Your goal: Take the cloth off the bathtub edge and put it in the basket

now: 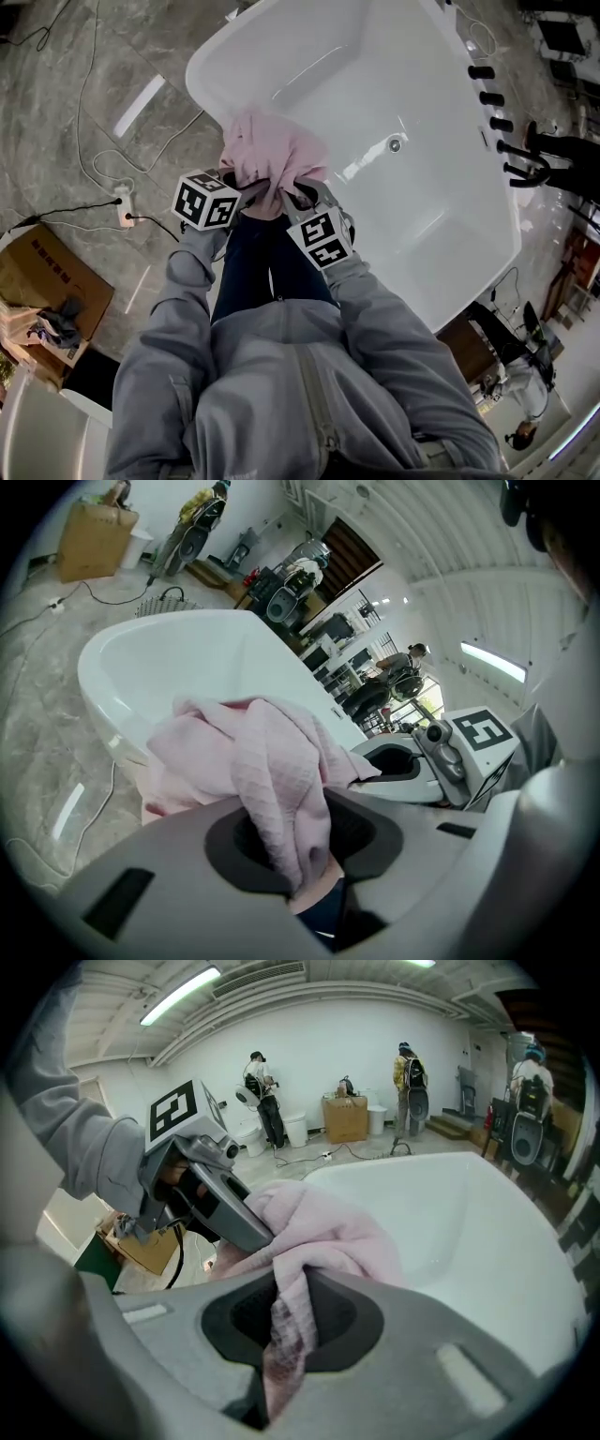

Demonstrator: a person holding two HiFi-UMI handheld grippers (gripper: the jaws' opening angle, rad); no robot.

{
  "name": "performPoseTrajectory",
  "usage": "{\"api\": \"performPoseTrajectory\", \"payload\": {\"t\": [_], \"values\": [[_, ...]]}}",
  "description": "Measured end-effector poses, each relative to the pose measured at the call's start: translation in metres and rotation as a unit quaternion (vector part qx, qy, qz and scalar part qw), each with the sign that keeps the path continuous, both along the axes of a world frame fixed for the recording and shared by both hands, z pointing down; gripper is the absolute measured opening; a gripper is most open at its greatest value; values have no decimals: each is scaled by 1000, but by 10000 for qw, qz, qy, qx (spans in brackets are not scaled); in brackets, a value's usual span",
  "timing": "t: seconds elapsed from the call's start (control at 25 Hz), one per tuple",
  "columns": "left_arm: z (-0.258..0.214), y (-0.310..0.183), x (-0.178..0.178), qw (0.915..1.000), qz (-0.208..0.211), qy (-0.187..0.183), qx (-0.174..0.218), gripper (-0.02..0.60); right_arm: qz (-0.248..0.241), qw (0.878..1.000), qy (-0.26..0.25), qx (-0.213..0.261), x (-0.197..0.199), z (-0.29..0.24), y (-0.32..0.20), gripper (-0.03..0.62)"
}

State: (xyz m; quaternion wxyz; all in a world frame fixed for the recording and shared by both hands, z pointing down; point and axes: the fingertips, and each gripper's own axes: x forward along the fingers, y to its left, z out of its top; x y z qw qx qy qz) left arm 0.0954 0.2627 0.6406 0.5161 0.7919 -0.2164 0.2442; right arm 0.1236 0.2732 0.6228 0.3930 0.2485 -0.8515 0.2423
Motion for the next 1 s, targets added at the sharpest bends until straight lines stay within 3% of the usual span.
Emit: {"api": "performPoseTrajectory", "payload": {"t": [0.44,1.0], "values": [[-91,-28,-28,9965,-393,-43,743,92,-203,9974,-231,656,-27,-89,-29,40],[-188,-61,-73,9788,-1184,-230,1657,92,-807,9837,-549,1510,-70,-182,-64,40]]}}
